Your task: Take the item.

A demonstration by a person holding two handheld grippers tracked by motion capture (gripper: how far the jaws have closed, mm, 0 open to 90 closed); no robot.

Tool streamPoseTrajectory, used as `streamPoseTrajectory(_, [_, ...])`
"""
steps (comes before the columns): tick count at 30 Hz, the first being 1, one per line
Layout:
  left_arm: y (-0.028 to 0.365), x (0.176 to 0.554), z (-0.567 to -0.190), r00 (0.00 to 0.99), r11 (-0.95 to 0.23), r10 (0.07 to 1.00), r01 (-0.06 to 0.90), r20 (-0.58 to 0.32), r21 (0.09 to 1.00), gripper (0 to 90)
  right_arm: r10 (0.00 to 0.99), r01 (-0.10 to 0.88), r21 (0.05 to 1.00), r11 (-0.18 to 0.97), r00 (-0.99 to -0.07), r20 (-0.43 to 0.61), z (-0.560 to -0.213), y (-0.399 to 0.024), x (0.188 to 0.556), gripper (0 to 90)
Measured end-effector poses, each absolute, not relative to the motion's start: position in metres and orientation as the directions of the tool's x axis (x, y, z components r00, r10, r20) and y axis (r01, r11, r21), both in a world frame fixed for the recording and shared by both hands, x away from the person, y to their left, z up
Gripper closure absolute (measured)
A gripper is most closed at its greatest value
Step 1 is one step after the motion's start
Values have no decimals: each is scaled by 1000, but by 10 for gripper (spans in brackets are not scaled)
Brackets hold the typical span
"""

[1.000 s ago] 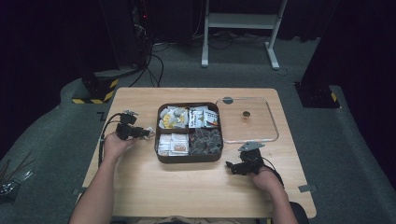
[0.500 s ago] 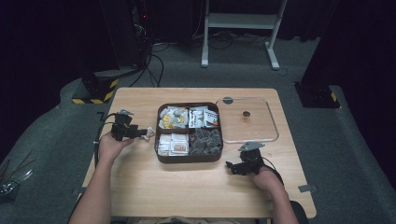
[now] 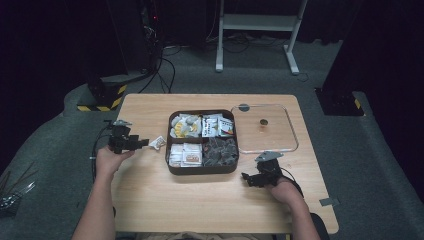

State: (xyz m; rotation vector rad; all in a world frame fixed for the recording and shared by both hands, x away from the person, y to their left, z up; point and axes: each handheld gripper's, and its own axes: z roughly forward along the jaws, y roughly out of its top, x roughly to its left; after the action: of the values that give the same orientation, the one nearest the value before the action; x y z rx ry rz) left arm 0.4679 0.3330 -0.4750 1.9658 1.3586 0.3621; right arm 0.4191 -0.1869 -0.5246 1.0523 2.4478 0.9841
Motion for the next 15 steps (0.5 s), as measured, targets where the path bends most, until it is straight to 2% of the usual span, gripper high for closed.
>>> streamPoseTrajectory(15, [358,460,-499,306,-153,944,738,-124,657,348,729,525,693,494,-685,-1,-525,-186,420,78])
